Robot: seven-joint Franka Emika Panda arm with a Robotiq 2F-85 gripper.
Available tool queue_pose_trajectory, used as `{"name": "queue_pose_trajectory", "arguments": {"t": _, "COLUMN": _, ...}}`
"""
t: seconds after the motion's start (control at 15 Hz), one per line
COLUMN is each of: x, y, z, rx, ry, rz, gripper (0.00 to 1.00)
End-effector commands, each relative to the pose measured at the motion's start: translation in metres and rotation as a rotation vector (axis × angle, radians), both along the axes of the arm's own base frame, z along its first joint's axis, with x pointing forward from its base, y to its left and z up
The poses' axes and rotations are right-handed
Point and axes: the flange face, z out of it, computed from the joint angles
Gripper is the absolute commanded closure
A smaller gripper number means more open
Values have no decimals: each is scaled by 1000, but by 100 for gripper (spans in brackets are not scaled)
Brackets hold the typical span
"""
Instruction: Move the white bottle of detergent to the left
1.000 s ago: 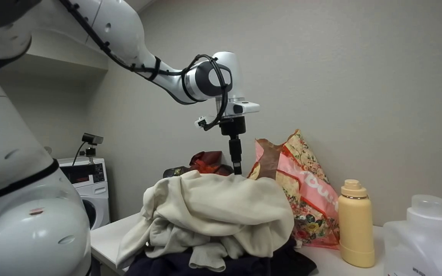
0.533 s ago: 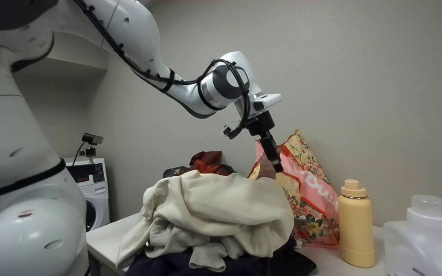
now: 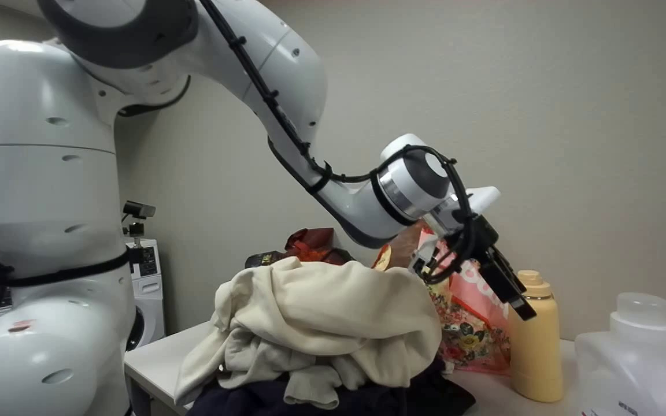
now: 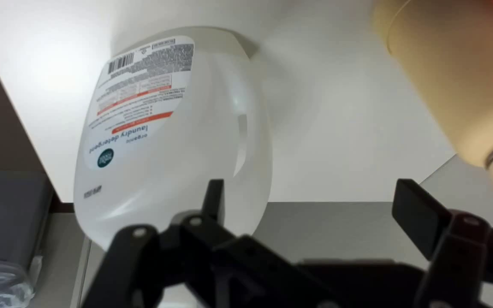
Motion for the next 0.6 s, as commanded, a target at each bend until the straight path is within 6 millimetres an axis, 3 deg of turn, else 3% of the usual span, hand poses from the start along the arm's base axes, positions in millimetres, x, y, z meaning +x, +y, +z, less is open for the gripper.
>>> {"name": "queue_pose_trajectory", "arguments": {"t": 0.0, "x": 27, "y": -30, "z": -38, "rx": -50, "ry": -13, "rz": -39, "gripper": 0}}
{"name": "queue_pose_trajectory", "arguments": {"t": 0.2, "x": 40, "y": -45, "z": -66, "rx": -60, "ry": -7, "rz": -56, "gripper": 0}}
{"name": "queue_pose_trajectory", "arguments": {"t": 0.53, "x": 56, "y": -62, "z": -92, "rx": -91, "ry": 1, "rz": -46, "gripper": 0}}
